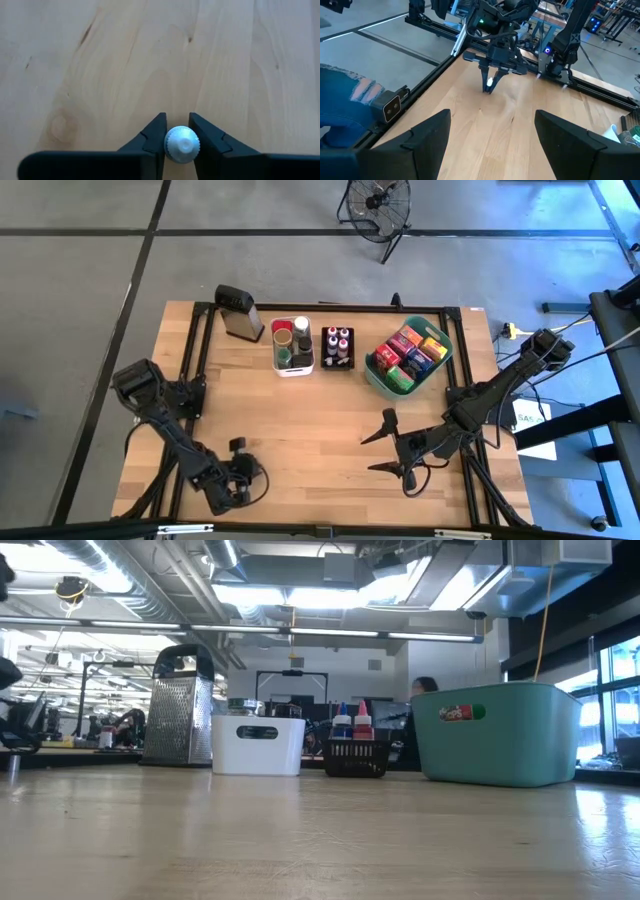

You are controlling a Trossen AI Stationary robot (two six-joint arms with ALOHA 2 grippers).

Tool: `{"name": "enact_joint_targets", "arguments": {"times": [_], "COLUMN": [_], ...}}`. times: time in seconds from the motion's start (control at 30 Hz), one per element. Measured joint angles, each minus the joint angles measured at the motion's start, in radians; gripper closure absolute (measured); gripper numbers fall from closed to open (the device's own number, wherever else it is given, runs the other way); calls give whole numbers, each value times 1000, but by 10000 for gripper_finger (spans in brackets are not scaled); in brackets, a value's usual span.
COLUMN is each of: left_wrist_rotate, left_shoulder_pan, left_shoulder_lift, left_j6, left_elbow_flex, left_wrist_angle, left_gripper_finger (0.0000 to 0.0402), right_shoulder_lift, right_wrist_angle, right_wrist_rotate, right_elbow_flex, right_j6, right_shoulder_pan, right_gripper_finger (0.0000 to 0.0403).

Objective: Pick & Place Kitchen Items
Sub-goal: Put the small pink food coloring bottle into the black bin

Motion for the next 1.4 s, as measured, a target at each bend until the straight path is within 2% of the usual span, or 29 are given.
{"name": "enact_joint_targets", "arguments": {"times": [0.27,0.47,0.6,0.73,0.97,1.17,1.4], "left_wrist_rotate": [54,127,166,224,409,528,606], "left_shoulder_pan": [61,201,322,448,674,859,1002], "left_shoulder_lift": [-6,-58,-106,-158,-190,-156,-59], "left_j6": [92,294,511,746,1073,1205,1281], "left_elbow_flex": [2,12,35,60,103,166,288], "left_wrist_angle": [30,31,30,88,271,369,391], "left_gripper_finger": [332,337,333,334,333,335,333], "right_shoulder_lift": [0,0,0,0,0,0,2], "right_wrist_angle": [6,148,218,237,253,251,251], "right_wrist_rotate": [-7,-212,-269,-258,-193,-180,-180], "right_elbow_flex": [0,0,0,0,0,0,0], "right_j6": [28,-27,-132,-194,-209,-203,-202], "right_shoulder_pan": [0,36,113,192,273,309,337], "right_gripper_finger": [110,110,110,110,110,110,110]}}
